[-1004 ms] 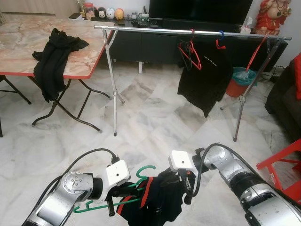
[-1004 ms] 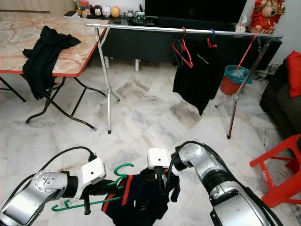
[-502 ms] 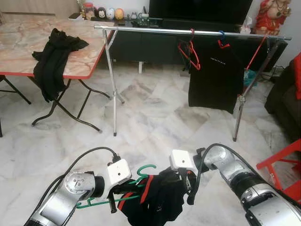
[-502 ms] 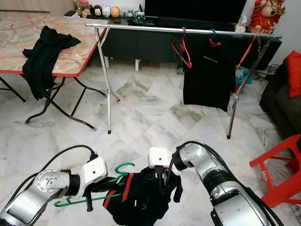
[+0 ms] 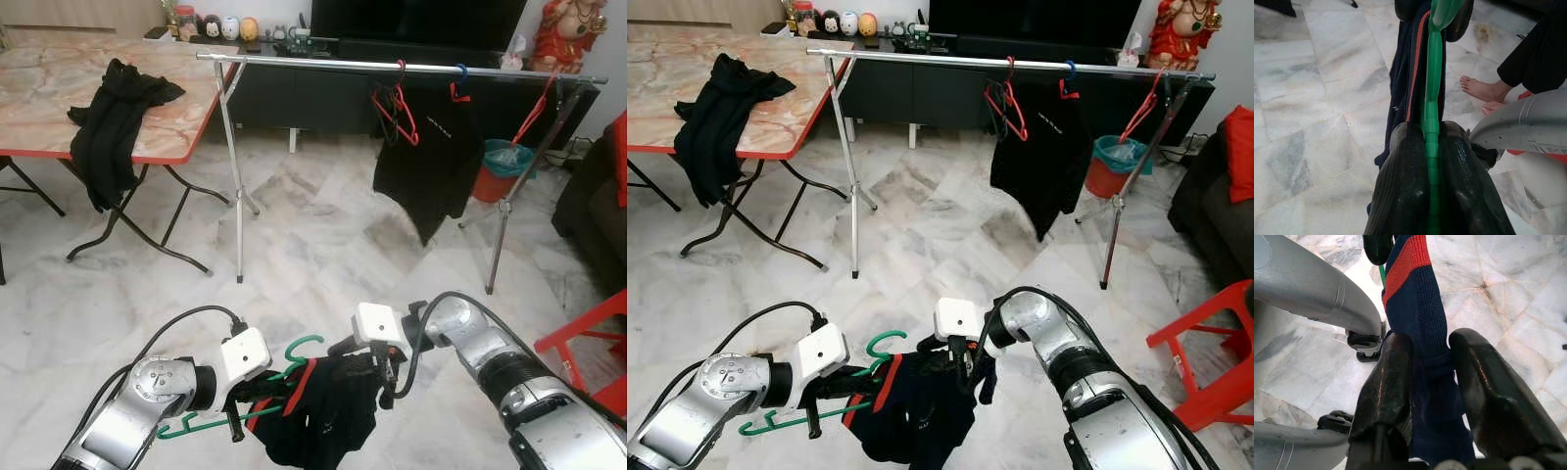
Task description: Hang hanger
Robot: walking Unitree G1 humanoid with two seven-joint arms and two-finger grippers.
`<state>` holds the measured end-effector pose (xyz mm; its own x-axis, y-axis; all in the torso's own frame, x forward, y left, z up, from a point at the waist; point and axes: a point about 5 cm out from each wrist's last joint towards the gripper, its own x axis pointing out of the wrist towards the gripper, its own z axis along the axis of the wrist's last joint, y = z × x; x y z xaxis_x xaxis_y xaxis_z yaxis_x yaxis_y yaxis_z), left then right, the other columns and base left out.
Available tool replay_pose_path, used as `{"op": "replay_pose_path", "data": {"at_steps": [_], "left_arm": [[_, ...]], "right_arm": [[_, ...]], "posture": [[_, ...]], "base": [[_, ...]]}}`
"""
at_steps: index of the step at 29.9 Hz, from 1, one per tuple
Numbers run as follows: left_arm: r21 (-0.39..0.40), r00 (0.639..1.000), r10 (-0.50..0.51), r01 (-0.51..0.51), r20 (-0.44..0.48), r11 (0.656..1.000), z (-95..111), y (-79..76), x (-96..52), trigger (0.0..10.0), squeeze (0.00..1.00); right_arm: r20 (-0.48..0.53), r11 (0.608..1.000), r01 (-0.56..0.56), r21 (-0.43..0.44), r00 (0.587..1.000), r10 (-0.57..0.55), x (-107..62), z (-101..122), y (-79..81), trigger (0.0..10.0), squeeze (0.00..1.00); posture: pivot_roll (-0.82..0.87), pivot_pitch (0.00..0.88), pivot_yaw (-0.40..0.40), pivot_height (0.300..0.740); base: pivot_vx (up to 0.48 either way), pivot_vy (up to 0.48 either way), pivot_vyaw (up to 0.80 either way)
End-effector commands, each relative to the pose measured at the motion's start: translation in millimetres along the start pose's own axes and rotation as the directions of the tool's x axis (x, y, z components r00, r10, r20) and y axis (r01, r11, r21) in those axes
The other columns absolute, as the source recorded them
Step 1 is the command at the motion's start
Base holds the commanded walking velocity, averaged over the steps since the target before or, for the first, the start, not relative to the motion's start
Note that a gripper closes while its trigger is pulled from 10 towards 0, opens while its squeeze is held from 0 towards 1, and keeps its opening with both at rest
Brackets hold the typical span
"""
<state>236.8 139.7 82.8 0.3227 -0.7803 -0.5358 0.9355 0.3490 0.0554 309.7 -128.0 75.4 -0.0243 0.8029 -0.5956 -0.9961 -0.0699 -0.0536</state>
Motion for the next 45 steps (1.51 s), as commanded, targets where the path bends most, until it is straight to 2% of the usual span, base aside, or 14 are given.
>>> {"op": "replay_pose_path", "data": {"at_steps": [1,9,11,12,13,14,21,23,31,36,38,39,41,45], "left_arm": [[0.004,1.000,0.012,-0.013,0.027,1.000,6.0,3.1,-3.5,10.0,0.00],[-0.001,1.000,0.007,-0.007,0.030,1.000,5.6,2.6,-3.7,10.0,0.00],[-0.004,1.000,0.005,-0.005,0.031,1.000,5.2,2.5,-4.2,10.0,0.00],[-0.005,1.000,0.005,-0.004,0.030,1.000,5.0,2.6,-4.4,10.0,0.00],[-0.005,1.000,0.004,-0.004,0.029,1.000,4.8,2.6,-4.5,10.0,0.00],[-0.005,1.000,0.002,-0.002,0.028,1.000,4.5,2.4,-4.7,10.0,0.00],[-0.007,1.000,-0.010,0.010,0.024,1.000,2.8,1.2,-5.3,10.0,0.00],[-0.012,1.000,-0.012,0.013,0.029,1.000,2.0,1.5,-9.8,10.0,0.00],[-0.024,0.999,-0.009,0.010,0.047,1.000,-0.2,7.7,-34.7,10.0,0.00],[-0.042,0.998,-0.012,0.014,0.063,0.999,-1.4,12.7,-48.9,10.0,0.00],[-0.041,0.997,-0.013,0.016,0.071,0.999,-0.3,13.4,-50.2,10.0,0.00],[-0.055,0.990,-0.043,0.050,0.133,0.997,8.3,13.0,-54.8,10.0,0.00],[-0.059,0.984,-0.065,0.076,0.165,0.995,13.7,12.3,-57.9,10.0,0.00],[-0.046,0.983,-0.095,0.103,0.156,0.994,14.5,11.8,-61.3,10.0,0.00]], "right_arm": [[0.016,1.000,0.016,-0.024,1.000,-0.016,-4.4,7.9,-6.1,10.0,1.00],[0.021,0.999,0.039,-0.027,0.999,-0.039,-9.1,8.8,-8.7,10.0,1.00],[0.030,0.996,0.081,-0.030,0.996,-0.080,-16.7,9.2,-12.1,10.0,1.00],[0.038,0.995,0.090,-0.029,0.995,-0.089,-18.4,9.9,-13.0,10.0,0.86],[0.043,0.995,0.096,-0.029,0.995,-0.095,-19.4,10.3,-13.5,10.0,0.86],[0.052,0.994,0.105,-0.027,0.993,-0.103,-21.4,11.0,-14.5,10.0,0.00],[0.069,0.995,0.102,-0.015,0.993,-0.101,-35.9,9.8,-14.7,10.0,0.00],[0.025,0.998,0.056,-0.013,0.998,-0.056,-44.6,1.9,-9.1,10.0,0.00],[-0.078,0.996,0.090,-0.009,0.993,-0.090,-70.8,-16.5,-3.2,10.0,0.00],[-0.172,1.000,0.017,0.022,0.985,-0.013,-94.6,-33.2,11.7,10.0,0.00],[-0.189,1.000,0.011,0.016,0.982,-0.008,-96.8,-35.6,13.7,10.0,0.00],[-0.211,0.999,0.021,0.024,0.977,-0.016,-100.7,-40.6,16.6,10.0,0.00],[-0.220,0.999,0.033,0.025,0.975,-0.026,-102.3,-42.7,17.5,10.0,0.00],[-0.235,0.999,0.041,0.017,0.971,-0.036,-102.3,-44.1,17.8,10.0,0.00]], "posture": [[0.09,0.000,-0.090,0.740],[0.09,0.000,-0.090,0.740],[0.08,0.000,-0.090,0.740],[0.08,0.000,-0.090,0.740],[0.08,0.000,-0.090,0.740],[0.08,0.000,-0.090,0.740],[0.07,0.000,-0.088,0.740],[0.07,0.000,-0.090,0.740],[0.07,0.000,-0.092,0.740],[0.06,0.000,-0.091,0.740],[0.05,0.000,-0.093,0.740],[0.05,0.000,-0.095,0.740],[0.05,0.000,-0.095,0.740],[0.05,0.000,-0.095,0.740]], "base": [[0.000,0.000,0.00],[0.000,0.000,0.00],[0.000,0.000,0.00],[0.000,0.000,0.00],[0.000,0.000,0.00],[0.000,0.000,0.00],[0.000,0.000,0.00],[0.000,0.000,0.00],[0.000,0.000,0.00],[0.000,0.000,0.00],[0.000,0.000,0.00],[0.000,0.000,0.00],[0.000,0.000,0.00],[0.000,0.000,0.00]]}}
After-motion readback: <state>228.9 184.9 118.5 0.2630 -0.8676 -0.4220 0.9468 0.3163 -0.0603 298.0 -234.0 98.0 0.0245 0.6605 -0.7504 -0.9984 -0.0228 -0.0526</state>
